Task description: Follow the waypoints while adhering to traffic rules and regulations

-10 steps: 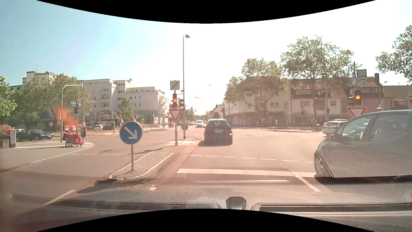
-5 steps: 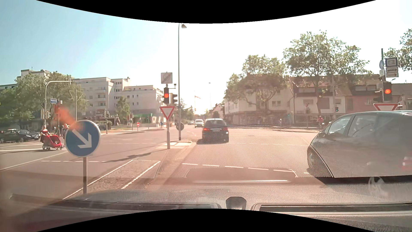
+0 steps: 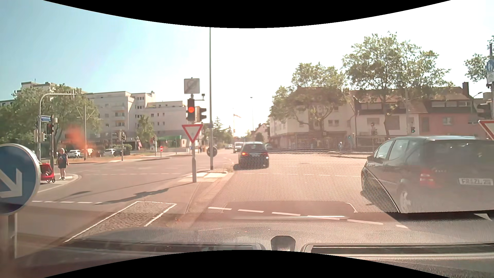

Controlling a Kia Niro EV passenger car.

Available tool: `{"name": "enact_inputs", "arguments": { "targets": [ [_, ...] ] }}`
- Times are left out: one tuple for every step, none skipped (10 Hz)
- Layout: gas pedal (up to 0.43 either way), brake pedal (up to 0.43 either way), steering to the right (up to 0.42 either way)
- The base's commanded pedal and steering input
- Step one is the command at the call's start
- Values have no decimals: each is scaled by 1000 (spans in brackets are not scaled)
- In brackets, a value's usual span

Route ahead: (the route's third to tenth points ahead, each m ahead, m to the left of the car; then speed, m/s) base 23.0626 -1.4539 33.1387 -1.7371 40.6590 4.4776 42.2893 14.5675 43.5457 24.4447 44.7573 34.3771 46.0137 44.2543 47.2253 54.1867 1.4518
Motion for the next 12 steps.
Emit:
{"name": "enact_inputs", "arguments": {
  "targets": [
    [0,329,-7],
    [0,329,-7],
    [0,329,-7],
    [0,317,-7],
    [0,293,-7],
    [0,262,-7],
    [0,244,-7],
    [0,244,-7],
    [0,256,-7],
    [0,256,-7],
    [0,256,-7],
    [0,274,-7]
  ]
}}
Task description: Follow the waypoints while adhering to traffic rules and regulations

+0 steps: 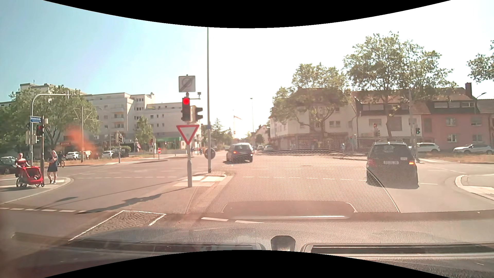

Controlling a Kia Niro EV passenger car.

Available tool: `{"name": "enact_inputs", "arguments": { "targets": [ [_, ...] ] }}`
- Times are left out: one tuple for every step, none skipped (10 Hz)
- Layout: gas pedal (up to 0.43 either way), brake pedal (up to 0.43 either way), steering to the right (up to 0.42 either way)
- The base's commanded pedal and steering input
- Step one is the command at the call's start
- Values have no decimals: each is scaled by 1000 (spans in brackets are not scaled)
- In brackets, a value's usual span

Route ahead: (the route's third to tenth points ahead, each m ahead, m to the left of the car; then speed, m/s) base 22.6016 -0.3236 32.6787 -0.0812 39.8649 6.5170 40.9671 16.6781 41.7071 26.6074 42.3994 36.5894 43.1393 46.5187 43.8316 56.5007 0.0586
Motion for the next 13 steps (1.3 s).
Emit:
{"name": "enact_inputs", "arguments": {
  "targets": [
    [0,280,-7],
    [0,280,-7],
    [0,280,-7],
    [0,287,-7],
    [0,287,-8],
    [0,287,-7],
    [0,287,-7],
    [0,287,-7],
    [0,287,-7],
    [0,293,-7],
    [0,287,-7],
    [0,287,-7],
    [0,287,-7]
  ]
}}
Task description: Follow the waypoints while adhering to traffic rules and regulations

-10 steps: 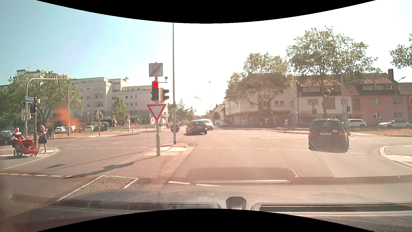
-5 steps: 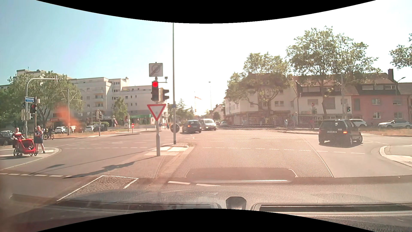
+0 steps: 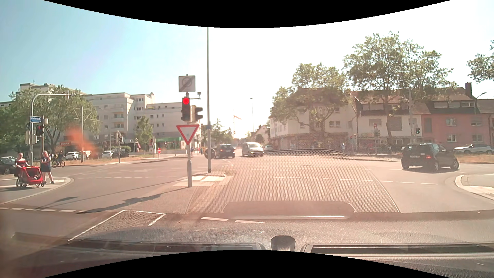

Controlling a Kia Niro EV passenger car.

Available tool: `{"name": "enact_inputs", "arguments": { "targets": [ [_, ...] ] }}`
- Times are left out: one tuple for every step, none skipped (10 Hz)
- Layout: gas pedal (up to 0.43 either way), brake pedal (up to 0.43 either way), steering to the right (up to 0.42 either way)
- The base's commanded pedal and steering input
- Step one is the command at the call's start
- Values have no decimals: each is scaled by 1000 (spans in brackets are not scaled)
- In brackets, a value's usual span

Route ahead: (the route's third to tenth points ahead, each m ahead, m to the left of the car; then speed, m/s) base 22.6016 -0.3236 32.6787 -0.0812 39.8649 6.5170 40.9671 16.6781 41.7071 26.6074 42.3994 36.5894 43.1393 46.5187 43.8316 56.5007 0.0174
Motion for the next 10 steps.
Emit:
{"name": "enact_inputs", "arguments": {
  "targets": [
    [0,293,-7],
    [0,287,-7],
    [0,293,-7],
    [0,287,-7],
    [0,293,-7],
    [0,287,-7],
    [0,287,-7],
    [0,287,-7],
    [0,287,-8],
    [0,287,-7]
  ]
}}
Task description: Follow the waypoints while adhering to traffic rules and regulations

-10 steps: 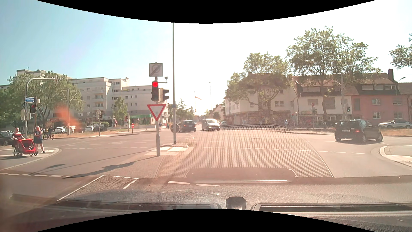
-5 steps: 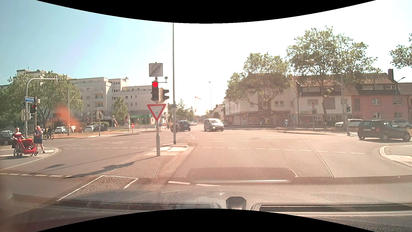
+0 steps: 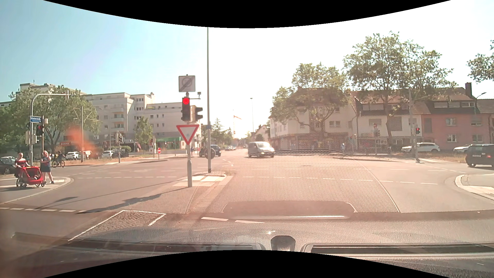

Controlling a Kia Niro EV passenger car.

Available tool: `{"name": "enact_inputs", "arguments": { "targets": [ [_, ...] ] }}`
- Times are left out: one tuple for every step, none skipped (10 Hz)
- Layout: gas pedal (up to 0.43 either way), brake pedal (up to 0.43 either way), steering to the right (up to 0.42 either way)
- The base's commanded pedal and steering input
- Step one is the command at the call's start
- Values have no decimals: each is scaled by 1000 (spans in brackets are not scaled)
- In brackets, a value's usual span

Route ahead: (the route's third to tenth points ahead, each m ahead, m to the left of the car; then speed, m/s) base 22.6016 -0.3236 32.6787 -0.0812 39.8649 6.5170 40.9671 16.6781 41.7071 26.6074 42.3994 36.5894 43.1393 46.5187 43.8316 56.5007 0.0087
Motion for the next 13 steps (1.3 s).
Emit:
{"name": "enact_inputs", "arguments": {
  "targets": [
    [0,287,-7],
    [0,293,-8],
    [0,287,-7],
    [0,287,-7],
    [0,293,-7],
    [0,287,-7],
    [0,287,-8],
    [0,293,-7],
    [0,287,-7],
    [0,287,-7],
    [0,293,-7],
    [0,293,-7],
    [0,287,-7]
  ]
}}
